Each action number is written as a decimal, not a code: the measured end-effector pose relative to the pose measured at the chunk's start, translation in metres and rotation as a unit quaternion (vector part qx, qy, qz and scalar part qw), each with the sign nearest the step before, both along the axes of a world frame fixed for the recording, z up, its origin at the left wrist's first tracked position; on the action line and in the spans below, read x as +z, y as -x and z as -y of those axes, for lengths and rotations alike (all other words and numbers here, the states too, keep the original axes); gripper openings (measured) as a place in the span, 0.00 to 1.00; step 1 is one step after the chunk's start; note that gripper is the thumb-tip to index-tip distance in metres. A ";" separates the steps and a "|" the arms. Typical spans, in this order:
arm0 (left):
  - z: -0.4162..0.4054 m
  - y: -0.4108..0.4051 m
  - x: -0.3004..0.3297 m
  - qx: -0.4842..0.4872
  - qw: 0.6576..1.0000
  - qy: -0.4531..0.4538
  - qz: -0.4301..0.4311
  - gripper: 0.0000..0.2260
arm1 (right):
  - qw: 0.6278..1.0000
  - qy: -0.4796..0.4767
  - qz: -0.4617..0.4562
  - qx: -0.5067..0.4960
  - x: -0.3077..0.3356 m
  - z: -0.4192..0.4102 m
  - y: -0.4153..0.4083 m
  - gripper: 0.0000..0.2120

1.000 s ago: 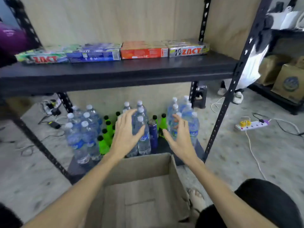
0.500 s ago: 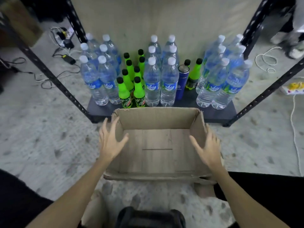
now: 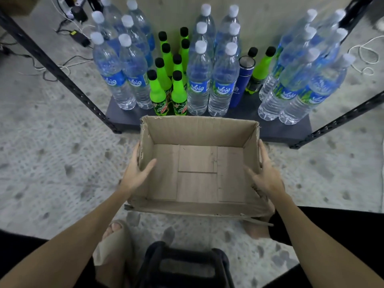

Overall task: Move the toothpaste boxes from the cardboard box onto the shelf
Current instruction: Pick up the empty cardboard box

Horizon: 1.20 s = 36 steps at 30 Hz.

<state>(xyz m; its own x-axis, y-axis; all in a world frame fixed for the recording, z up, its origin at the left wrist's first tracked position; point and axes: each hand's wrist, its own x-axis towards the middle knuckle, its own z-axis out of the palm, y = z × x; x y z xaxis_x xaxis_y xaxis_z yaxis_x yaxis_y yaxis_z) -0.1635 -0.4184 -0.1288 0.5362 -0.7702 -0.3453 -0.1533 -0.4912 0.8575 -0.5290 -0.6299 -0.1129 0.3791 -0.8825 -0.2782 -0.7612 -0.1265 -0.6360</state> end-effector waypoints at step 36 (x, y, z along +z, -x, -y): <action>-0.438 -0.193 0.029 0.378 0.922 0.024 0.075 0.34 | 0.882 0.029 0.070 0.464 0.018 -0.232 -0.456 0.58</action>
<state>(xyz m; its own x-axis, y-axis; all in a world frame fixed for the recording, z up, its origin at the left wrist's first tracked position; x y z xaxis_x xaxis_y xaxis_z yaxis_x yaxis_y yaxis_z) 0.0299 0.0193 -0.0995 0.9657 -0.1681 -0.1979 0.0985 -0.4679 0.8783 -0.0733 -0.3979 -0.0952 0.9736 -0.1843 -0.1348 -0.2258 -0.6900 -0.6877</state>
